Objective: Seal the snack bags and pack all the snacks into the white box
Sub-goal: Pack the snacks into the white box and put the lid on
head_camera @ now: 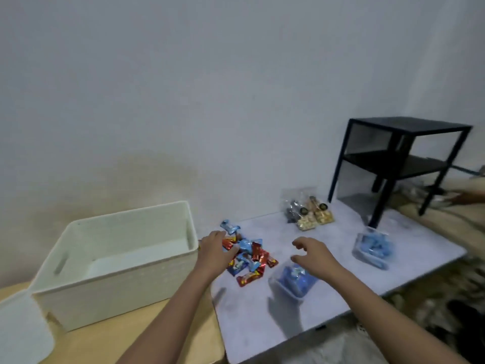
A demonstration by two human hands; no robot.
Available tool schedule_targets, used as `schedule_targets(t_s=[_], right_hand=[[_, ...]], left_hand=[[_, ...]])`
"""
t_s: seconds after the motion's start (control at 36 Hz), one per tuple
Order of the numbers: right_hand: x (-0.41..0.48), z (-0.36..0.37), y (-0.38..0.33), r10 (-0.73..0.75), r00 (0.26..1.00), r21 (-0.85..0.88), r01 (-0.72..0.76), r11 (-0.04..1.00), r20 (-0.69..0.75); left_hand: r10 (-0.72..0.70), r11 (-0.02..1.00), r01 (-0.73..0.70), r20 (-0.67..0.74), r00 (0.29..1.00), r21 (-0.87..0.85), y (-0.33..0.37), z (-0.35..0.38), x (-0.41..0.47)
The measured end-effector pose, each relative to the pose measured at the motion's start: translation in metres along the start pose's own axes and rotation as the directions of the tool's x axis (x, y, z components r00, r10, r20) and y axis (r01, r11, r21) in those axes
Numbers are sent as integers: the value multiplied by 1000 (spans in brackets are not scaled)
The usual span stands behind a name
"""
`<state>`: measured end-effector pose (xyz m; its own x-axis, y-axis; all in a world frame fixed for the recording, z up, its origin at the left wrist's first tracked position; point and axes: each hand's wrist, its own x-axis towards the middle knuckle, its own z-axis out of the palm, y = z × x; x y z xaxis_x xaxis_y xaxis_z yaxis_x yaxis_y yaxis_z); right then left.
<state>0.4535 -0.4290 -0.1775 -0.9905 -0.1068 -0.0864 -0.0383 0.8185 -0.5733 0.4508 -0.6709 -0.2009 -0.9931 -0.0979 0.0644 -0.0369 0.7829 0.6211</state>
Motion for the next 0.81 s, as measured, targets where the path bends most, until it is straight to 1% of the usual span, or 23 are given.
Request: schedule_targets(t_s=[0.17,0.25,0.33,0.44,0.56,0.67,0.81], right_hand=[[9,-50,98,179,982,29,-177,984,-61],[24,-73,138,245,965,61,-240,969,-91],[50,-92,171,275,957,49,-271,961,-94],[105,-112,206,291,949,52,-287,956,-117],[162,-131,226,283,952,62,-278,959,-117],[214,-139,245,261,962,71,-255,964,-81],[278,-140,266,198,980,51,-196,979,-30]], left_hand=[[123,992,-118,152,981,-46,72,78,46],[140,990,-131,200,970,-58,99,112,74],[152,988,-138,239,959,-74,121,142,106],[173,984,-158,247,953,-82,150,177,161],[159,986,-138,260,952,-96,170,207,220],[117,992,-104,224,968,-69,179,230,267],[12,998,-2,153,988,-60,172,252,305]])
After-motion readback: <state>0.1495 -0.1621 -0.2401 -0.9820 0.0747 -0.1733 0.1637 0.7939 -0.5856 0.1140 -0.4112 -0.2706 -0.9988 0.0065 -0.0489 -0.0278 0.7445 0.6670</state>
